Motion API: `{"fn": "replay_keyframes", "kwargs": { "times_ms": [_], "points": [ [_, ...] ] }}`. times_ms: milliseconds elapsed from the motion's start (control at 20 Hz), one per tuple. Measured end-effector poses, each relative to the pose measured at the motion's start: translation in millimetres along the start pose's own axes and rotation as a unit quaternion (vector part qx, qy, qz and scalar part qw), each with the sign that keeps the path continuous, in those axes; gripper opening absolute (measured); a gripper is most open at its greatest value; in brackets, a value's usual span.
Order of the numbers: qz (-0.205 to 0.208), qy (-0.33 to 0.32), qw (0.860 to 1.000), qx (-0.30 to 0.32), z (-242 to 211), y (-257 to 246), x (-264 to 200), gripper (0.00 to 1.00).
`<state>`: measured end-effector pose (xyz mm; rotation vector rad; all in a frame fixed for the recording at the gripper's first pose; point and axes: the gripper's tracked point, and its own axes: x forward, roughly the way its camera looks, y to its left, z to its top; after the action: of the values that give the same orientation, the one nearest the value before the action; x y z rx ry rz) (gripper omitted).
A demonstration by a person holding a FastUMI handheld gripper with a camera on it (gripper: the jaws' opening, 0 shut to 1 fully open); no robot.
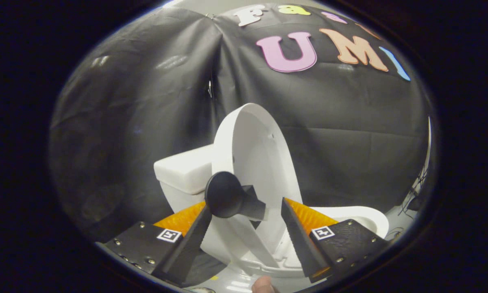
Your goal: Open the toilet lid.
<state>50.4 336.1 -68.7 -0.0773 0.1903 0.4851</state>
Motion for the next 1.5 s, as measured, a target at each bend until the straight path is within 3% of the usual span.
{"fn": "replay_keyframes", "kwargs": {
  "times_ms": [500,800,1000,1250,1500],
  "points": [
    [0.001,-0.016,1.000,-0.022,17,-12,-35,1.00],
    [0.007,-0.067,0.997,0.042,67,-27,-67,1.00],
    [-0.014,-0.077,0.996,0.041,87,-62,-87,1.00],
    [-0.058,-0.072,0.996,-0.002,90,-110,-115,1.00],
    [-0.071,-0.075,0.995,-0.013,101,-133,-138,1.00]
  ]
}}
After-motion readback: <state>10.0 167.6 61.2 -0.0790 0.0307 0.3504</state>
